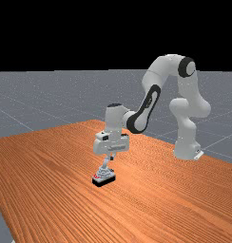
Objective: Turn on the trigger
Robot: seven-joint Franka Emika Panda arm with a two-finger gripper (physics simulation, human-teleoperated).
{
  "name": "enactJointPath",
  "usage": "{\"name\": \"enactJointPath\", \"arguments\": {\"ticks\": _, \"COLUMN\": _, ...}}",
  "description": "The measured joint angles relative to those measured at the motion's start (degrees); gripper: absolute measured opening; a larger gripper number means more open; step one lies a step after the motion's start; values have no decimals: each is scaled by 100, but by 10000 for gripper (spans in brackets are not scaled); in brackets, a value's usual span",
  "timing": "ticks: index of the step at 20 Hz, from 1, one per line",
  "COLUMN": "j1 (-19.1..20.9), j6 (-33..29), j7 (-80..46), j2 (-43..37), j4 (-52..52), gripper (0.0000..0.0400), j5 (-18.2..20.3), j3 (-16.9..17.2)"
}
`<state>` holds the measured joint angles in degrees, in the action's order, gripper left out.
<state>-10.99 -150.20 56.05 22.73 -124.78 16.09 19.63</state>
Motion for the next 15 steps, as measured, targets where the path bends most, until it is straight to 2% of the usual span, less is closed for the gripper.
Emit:
{"name": "enactJointPath", "arguments": {"ticks": 1, "j1": 60, "j6": 8, "j7": 230, "j2": -12, "j4": 2, "gripper": 0, "j5": -2, "j3": -57}}
{"name": "enactJointPath", "arguments": {"ticks": 3, "j1": -86, "j6": -68, "j7": 106, "j2": -17, "j4": -52, "gripper": 0, "j5": -260, "j3": 81}}
{"name": "enactJointPath", "arguments": {"ticks": 4, "j1": 146, "j6": 8, "j7": 619, "j2": -33, "j4": -20, "gripper": 0, "j5": -36, "j3": -135}}
{"name": "enactJointPath", "arguments": {"ticks": 5, "j1": 479, "j6": 381, "j7": 1003, "j2": -13, "j4": 118, "gripper": 0, "j5": 638, "j3": -432}}
{"name": "enactJointPath", "arguments": {"ticks": 6, "j1": 291, "j6": 98, "j7": 1161, "j2": -72, "j4": -7, "gripper": 0, "j5": -27, "j3": -260}}
{"name": "enactJointPath", "arguments": {"ticks": 9, "j1": 379, "j6": 178, "j7": 1484, "j2": -65, "j4": 69, "gripper": 0, "j5": -57, "j3": -320}}
{"name": "enactJointPath", "arguments": {"ticks": 10, "j1": -276, "j6": 21, "j7": 2, "j2": 22, "j4": 42, "gripper": 0, "j5": -663, "j3": 289}}
{"name": "enactJointPath", "arguments": {"ticks": 11, "j1": -254, "j6": 58, "j7": 22, "j2": 47, "j4": 111, "gripper": 0, "j5": -631, "j3": 256}}
{"name": "enactJointPath", "arguments": {"ticks": 12, "j1": -69, "j6": 151, "j7": 254, "j2": 52, "j4": 235, "gripper": 0, "j5": -380, "j3": 73}}
{"name": "enactJointPath", "arguments": {"ticks": 14, "j1": 50, "j6": 327, "j7": 354, "j2": 173, "j4": 542, "gripper": 0, "j5": -228, "j3": -32}}
{"name": "enactJointPath", "arguments": {"ticks": 15, "j1": 179, "j6": 223, "j7": 540, "j2": 197, "j4": 596, "gripper": 0, "j5": -7, "j3": -167}}
